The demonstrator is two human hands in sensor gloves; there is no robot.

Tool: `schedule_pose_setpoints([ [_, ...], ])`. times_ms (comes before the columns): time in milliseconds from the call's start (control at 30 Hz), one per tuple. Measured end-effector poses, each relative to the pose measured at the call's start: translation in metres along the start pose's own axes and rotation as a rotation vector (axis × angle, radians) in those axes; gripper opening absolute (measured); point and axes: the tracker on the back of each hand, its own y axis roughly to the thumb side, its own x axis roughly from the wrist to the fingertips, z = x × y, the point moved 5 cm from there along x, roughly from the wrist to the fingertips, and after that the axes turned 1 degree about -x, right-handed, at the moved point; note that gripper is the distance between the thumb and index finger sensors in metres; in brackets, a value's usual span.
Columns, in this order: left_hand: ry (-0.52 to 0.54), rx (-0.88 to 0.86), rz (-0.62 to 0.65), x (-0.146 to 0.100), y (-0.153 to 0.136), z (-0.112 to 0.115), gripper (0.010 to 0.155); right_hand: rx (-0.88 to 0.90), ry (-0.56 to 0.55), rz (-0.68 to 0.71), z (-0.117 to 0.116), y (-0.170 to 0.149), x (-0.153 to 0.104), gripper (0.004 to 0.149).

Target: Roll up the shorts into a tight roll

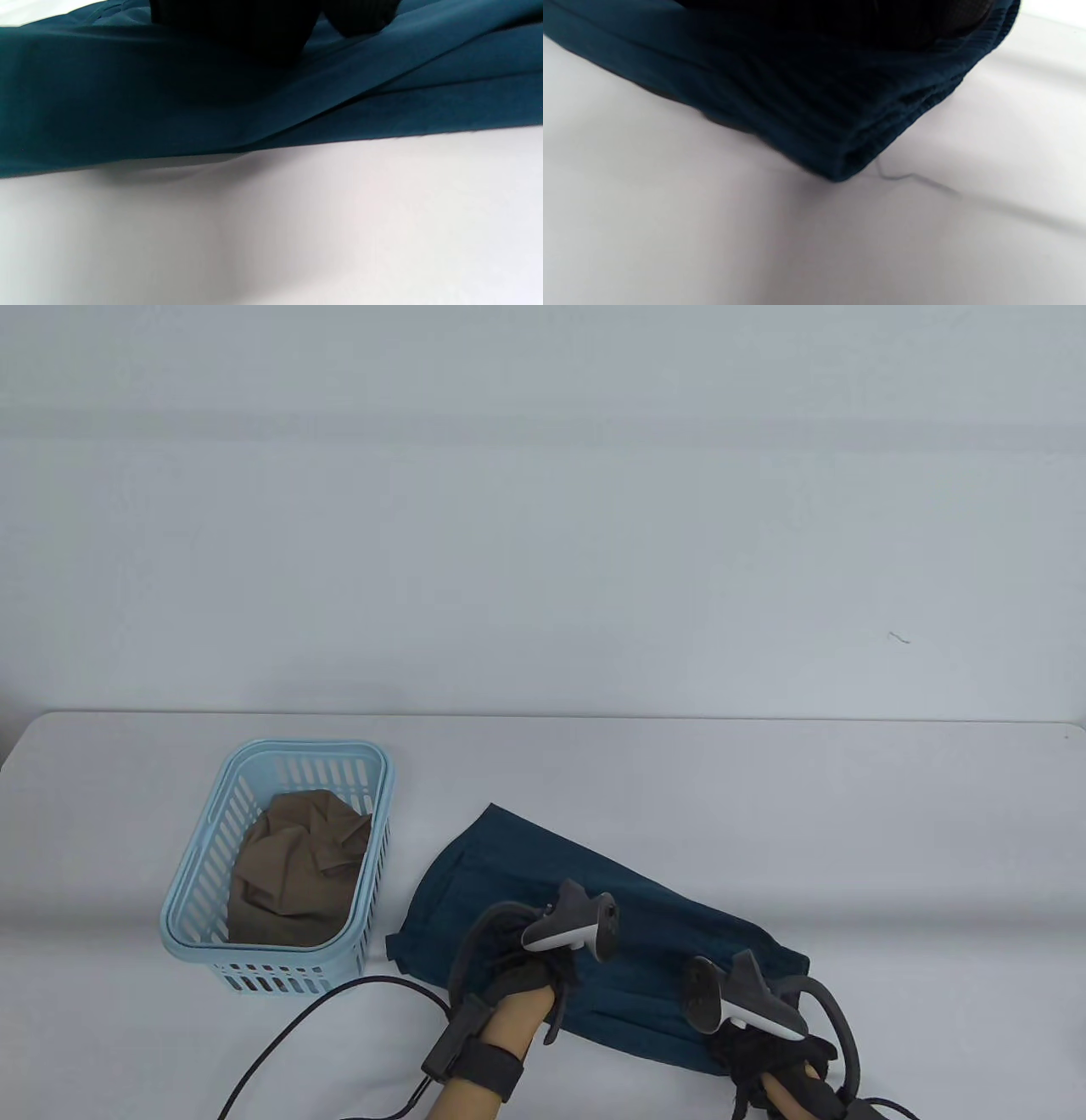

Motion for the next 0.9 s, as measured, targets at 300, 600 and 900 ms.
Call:
schedule_pose_setpoints([
  [300,-0.057,0.022,-0.054,0.031,-0.003,-0.012,0.05,0.074,0.003,0.092,0.004,0.013,-0.002,0.05],
  [600,-0.113,0.068,-0.113,0.062,0.0,-0.023,0.056,0.191,0.012,0.241,0.004,0.026,-0.003,0.049],
  [900,-0.095,0.134,-0.173,0.085,-0.001,-0.034,0.058,0.374,0.052,0.325,-0.002,0.035,0.003,0.05],
])
